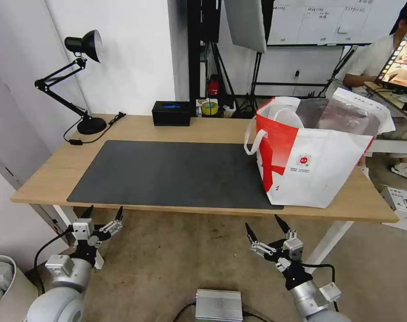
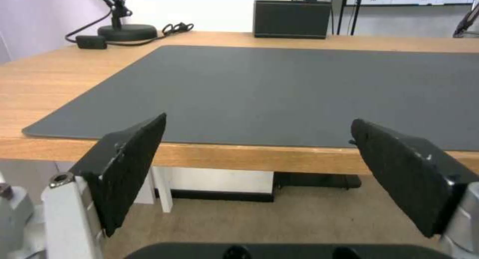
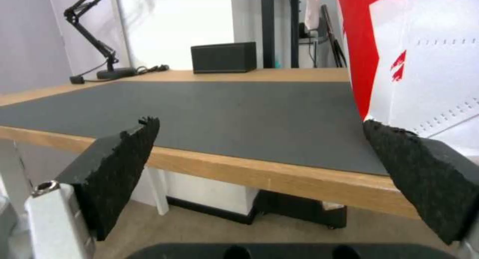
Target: Pick up the trash from the table and place it into the takeout bag.
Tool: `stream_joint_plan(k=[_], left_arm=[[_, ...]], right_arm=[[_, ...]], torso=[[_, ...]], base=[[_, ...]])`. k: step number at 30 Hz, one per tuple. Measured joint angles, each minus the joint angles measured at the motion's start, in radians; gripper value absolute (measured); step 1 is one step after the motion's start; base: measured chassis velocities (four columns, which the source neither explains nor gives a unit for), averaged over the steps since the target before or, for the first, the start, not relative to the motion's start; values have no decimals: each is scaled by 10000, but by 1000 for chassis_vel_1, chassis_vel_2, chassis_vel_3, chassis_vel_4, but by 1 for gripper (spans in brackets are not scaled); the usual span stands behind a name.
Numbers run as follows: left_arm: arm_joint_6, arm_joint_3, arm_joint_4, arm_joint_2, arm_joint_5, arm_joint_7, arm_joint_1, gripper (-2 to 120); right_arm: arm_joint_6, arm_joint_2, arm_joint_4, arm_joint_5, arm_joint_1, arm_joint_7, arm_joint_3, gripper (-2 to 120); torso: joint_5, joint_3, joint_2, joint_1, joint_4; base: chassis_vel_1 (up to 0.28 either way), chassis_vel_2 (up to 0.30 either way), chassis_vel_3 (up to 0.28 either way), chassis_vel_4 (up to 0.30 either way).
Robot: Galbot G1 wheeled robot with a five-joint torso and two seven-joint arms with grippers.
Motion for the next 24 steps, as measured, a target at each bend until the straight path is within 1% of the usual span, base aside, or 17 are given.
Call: stream_joint_plan(k=[24], left_arm=[[-10, 17, 10, 21, 2, -7, -35, 100]], right_arm=[[0, 0, 0, 0, 0, 0, 0, 100]], torso=[[0, 1, -2, 1, 0]], base=[[0, 0, 0, 0]])
